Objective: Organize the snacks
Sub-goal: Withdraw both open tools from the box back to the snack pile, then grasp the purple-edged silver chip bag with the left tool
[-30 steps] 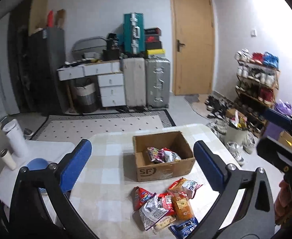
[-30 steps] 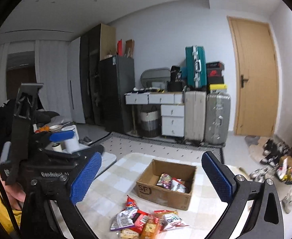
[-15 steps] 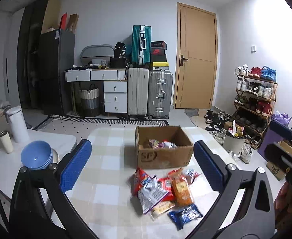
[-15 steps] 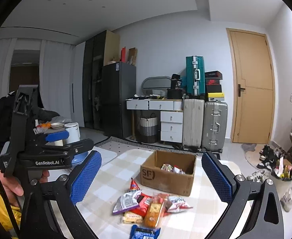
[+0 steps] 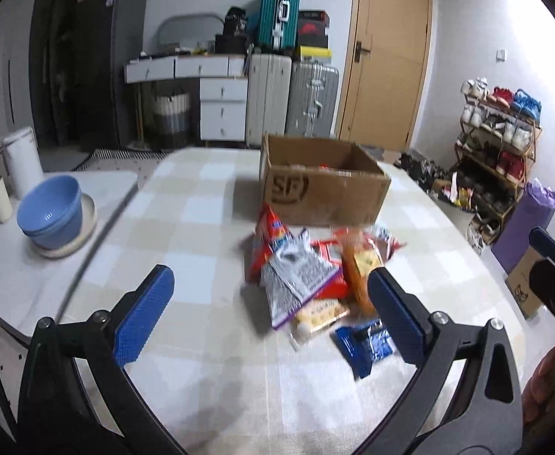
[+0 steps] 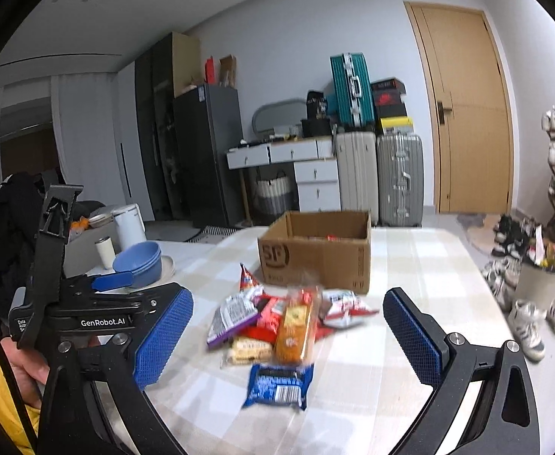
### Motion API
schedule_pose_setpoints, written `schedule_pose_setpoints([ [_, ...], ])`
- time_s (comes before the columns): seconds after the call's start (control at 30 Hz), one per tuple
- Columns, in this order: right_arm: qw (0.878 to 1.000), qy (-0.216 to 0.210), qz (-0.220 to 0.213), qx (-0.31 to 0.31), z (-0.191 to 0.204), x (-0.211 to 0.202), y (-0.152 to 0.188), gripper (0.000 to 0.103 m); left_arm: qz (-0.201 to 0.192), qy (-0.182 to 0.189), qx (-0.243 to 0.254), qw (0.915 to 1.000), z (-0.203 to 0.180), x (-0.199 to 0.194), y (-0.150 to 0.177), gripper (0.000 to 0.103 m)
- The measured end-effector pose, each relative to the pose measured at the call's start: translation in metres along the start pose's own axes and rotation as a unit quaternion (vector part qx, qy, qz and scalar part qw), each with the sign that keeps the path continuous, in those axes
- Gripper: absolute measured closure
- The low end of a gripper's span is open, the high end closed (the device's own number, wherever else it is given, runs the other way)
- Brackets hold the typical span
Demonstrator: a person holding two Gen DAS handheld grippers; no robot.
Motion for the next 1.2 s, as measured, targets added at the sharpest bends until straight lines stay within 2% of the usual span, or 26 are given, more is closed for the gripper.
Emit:
schedule_pose_setpoints([
  [0.27,1.0,-0.004,0.012,0.024,-0.013,0.013,0.012,0.001,0.022,-0.003,0.003,0.9998,-0.006,0.027,0.011,0.001],
  [0.37,0.999,-0.005,0.015,0.029,-0.013,0.016,0.017,0.001,0.041,-0.011,-0.004,0.9991,0.0,0.04,0.014,0.001],
  [0.53,0.998,-0.013,0.029,0.045,-0.02,0.027,0.028,0.001,0.087,-0.001,-0.046,0.9952,0.013,0.076,0.021,0.001],
  [0.7,0.997,-0.02,0.045,0.054,-0.026,0.038,0.038,0.001,0.114,0.018,-0.077,0.9903,0.018,0.112,0.016,0.001],
  [0.83,0.997,-0.021,0.053,0.06,-0.032,0.047,0.045,0.001,0.152,0.056,-0.112,0.9804,0.013,0.147,0.013,0.001],
  [0.9,0.996,-0.022,0.058,0.064,-0.034,0.051,0.047,0.001,0.159,0.057,-0.107,0.9798,0.01,0.16,0.012,0.001],
  [1.07,0.994,-0.027,0.072,0.078,-0.041,0.064,0.056,0.001,0.193,0.077,-0.141,0.9679,0.007,0.188,0.018,0.002],
  [1.2,0.993,-0.029,0.081,0.083,-0.045,0.072,0.062,0.001,0.203,0.107,-0.168,0.9587,0.008,0.206,0.02,0.011],
])
Point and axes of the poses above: each gripper's, at about its wrist camera, not at the fingertips, and x roughly the way its jaws point, z to its left, y to its underside, the point moved 7 cm from there along x, roughly the way its jaws point, and after that the axes turned 1 degree about -y, right-handed, at the moved point
